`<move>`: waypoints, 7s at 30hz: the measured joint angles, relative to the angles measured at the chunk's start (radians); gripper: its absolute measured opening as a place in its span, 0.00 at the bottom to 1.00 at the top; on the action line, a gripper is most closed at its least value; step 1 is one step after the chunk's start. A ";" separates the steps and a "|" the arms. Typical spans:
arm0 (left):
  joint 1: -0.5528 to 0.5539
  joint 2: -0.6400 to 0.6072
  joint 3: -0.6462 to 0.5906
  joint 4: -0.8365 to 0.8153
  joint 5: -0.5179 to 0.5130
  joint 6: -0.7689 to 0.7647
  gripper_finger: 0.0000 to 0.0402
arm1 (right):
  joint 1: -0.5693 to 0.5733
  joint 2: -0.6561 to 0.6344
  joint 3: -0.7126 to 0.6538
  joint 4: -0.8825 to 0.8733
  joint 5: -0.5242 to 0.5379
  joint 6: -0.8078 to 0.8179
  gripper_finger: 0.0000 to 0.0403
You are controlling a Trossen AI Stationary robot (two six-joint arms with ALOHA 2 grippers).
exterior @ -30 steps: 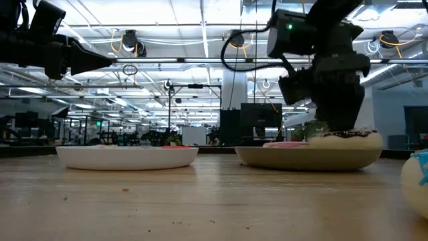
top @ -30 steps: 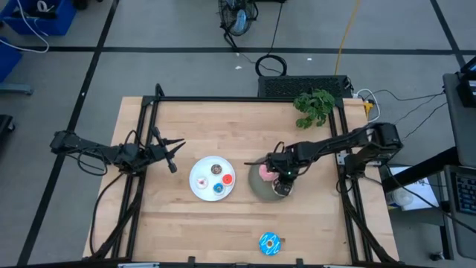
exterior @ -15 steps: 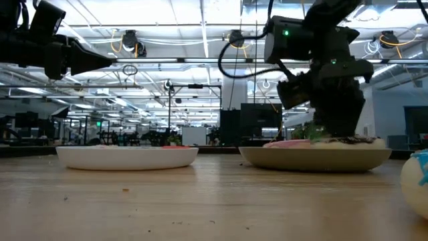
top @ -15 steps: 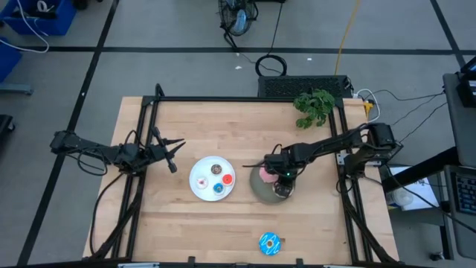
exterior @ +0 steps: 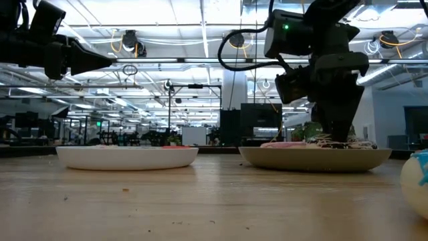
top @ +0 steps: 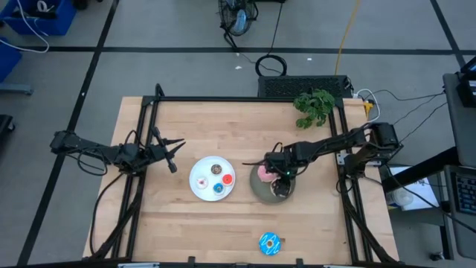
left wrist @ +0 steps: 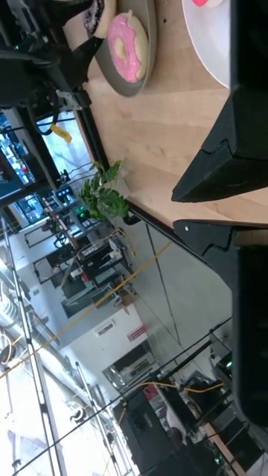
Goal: Pick & Place donuts
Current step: Put the big black doughnut on the gray plate, then put the big blue doughnut on the gray plate
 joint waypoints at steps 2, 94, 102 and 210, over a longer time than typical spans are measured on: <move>0.000 0.000 0.000 0.000 0.000 0.000 0.14 | -0.007 -0.011 0.000 -0.019 -0.001 0.002 0.52; 0.000 0.000 0.000 -0.023 0.018 -0.009 0.14 | 0.583 0.500 0.927 -0.416 0.284 0.097 0.36; 0.000 0.000 0.000 -0.023 0.018 -0.009 0.14 | 0.587 0.493 0.806 -0.284 0.258 0.039 0.55; 0.000 0.000 0.000 -0.022 0.019 -0.001 0.14 | 0.032 0.104 0.163 0.191 0.021 -0.103 0.02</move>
